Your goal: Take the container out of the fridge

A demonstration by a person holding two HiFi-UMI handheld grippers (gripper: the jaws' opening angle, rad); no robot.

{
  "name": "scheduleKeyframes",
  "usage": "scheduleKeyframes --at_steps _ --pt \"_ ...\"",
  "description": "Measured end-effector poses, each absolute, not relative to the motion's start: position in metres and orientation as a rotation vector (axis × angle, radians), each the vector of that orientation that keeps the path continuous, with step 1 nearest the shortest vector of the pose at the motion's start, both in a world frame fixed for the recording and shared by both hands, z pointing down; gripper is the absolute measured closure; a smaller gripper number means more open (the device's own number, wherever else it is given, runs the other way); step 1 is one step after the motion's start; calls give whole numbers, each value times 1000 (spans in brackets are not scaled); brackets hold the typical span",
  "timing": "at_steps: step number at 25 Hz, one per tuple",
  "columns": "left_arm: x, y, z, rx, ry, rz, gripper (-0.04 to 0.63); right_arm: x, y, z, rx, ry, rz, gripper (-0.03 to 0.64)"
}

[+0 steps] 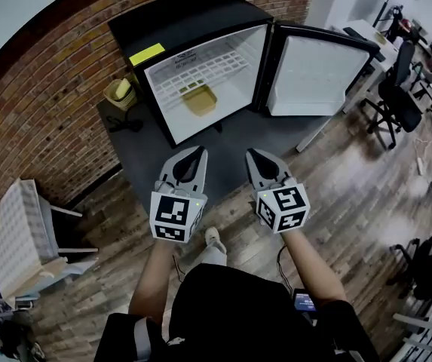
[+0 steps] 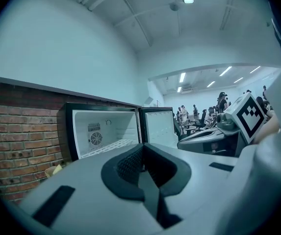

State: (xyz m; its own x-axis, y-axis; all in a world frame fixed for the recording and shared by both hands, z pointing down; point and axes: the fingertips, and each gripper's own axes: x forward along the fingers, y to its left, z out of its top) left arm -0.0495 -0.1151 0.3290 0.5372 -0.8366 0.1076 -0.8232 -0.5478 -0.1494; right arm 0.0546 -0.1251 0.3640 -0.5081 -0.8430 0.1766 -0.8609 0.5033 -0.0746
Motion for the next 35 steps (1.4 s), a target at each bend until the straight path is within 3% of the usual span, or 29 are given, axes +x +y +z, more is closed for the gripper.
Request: scheduleKeyframes --at_steps 15,35 --pt "-76 -223 353 -2771 1411 -307 581 16 -238 375 1500 -2583 292 577" --pt "-60 -260 404 -2936 1270 -375 581 19 -280 398 1567 -2494 327 577"
